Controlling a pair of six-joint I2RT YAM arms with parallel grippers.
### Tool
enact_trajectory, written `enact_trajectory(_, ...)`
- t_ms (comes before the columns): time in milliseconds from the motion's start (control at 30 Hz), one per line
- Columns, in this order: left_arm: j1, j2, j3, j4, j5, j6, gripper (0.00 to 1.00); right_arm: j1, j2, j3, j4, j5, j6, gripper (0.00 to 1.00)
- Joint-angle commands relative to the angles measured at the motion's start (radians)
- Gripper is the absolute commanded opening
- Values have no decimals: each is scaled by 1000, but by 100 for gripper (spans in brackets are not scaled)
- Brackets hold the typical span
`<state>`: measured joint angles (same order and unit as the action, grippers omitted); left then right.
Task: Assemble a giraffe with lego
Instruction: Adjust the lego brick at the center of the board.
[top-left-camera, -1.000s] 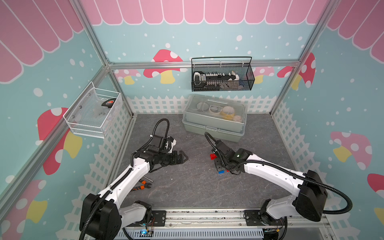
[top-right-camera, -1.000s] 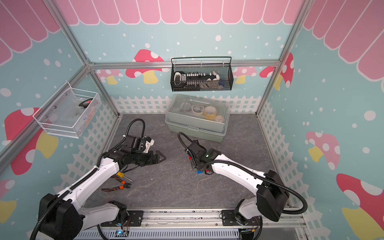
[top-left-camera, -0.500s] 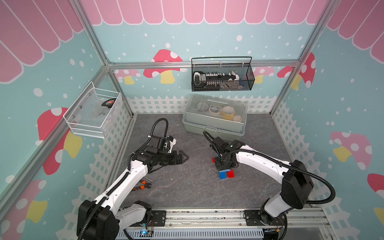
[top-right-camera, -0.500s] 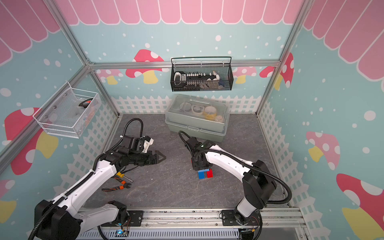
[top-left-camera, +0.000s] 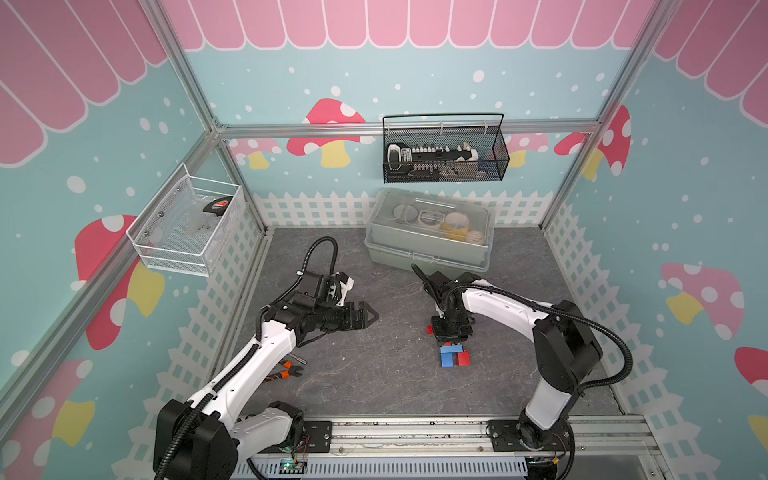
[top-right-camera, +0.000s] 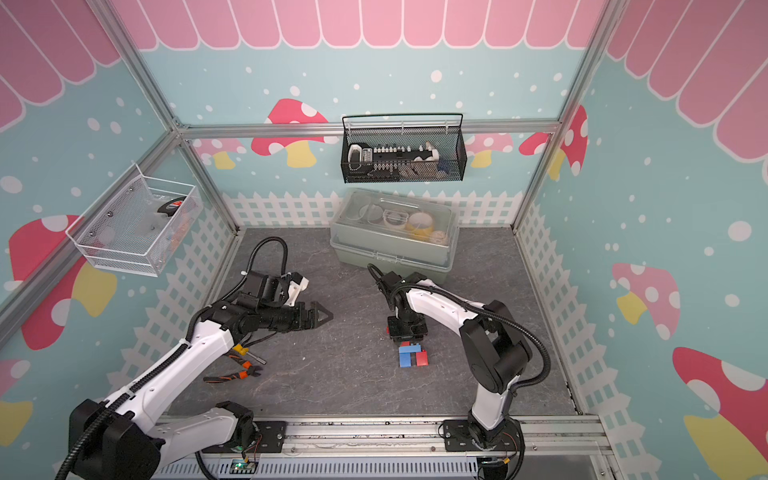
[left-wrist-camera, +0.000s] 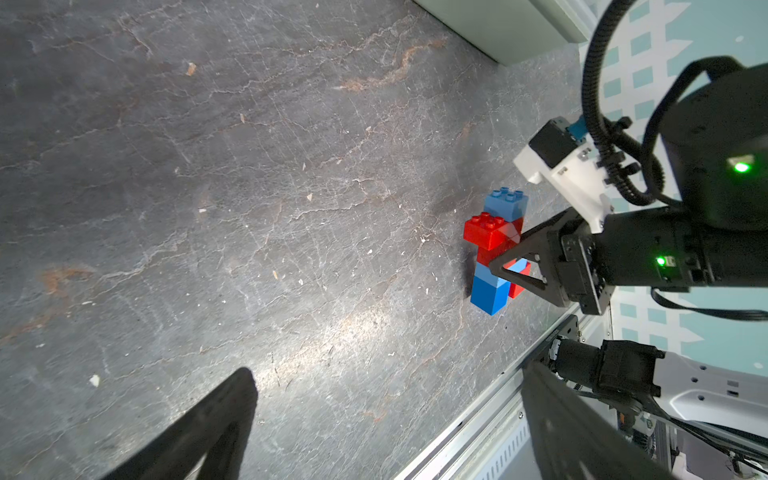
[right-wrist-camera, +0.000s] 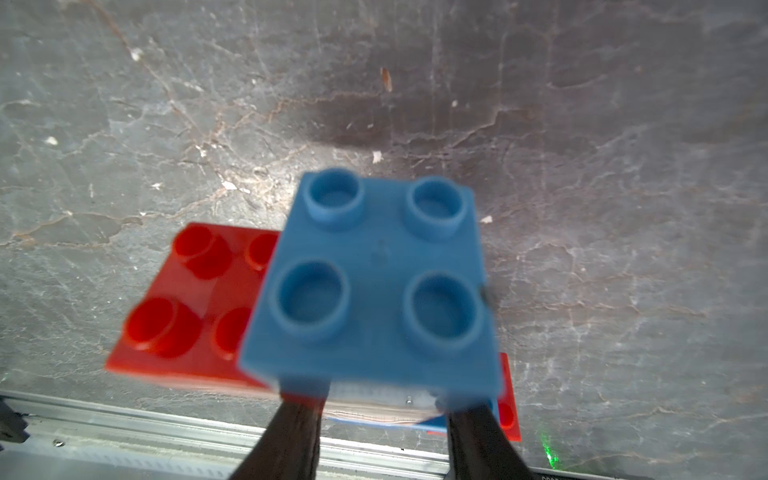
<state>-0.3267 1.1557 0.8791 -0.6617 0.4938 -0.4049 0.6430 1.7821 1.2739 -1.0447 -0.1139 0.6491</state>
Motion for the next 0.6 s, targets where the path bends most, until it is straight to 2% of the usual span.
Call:
enact_trajectory(0,-6,-13,6,-13,13,4,99,-15,43,61,-58,-56,-50,28)
enact_trajectory(567,-13,-25,2,-12,17,2,99,-70,261,279,-237,-116,-163,28)
